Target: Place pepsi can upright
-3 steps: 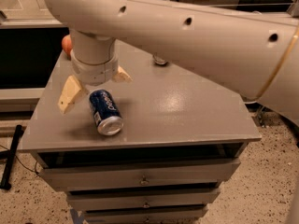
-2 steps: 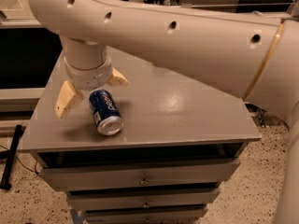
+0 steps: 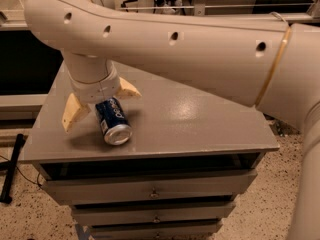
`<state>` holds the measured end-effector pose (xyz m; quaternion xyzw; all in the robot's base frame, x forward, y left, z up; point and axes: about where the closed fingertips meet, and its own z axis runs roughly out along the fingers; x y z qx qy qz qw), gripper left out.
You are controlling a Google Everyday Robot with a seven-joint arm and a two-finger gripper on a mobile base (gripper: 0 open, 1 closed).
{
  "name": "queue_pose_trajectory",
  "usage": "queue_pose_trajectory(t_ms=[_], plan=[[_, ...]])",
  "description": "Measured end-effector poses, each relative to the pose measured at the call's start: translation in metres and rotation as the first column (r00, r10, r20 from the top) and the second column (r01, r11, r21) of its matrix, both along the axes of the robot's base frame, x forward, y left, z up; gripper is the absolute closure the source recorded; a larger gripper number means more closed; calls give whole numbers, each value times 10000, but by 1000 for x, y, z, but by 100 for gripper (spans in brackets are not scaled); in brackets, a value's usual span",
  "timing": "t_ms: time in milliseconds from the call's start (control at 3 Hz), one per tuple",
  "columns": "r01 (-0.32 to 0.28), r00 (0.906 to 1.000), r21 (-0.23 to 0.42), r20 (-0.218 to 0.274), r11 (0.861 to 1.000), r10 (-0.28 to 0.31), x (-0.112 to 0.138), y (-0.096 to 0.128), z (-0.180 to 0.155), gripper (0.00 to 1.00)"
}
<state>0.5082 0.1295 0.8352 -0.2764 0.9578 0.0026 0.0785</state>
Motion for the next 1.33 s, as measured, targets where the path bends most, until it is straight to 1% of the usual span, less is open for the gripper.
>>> queue_pose_trajectory(t_ms=[333, 667, 1000, 1333], plan=[[481, 9987, -121, 163, 9988, -479, 8, -11, -4, 18], [827, 9961, -198, 324, 9964, -821, 15, -19, -6, 41], [1006, 9934, -178, 573, 9948, -994, 24, -24, -3, 65], [924, 9876, 58, 1268, 9957, -924, 44, -31, 18, 87]])
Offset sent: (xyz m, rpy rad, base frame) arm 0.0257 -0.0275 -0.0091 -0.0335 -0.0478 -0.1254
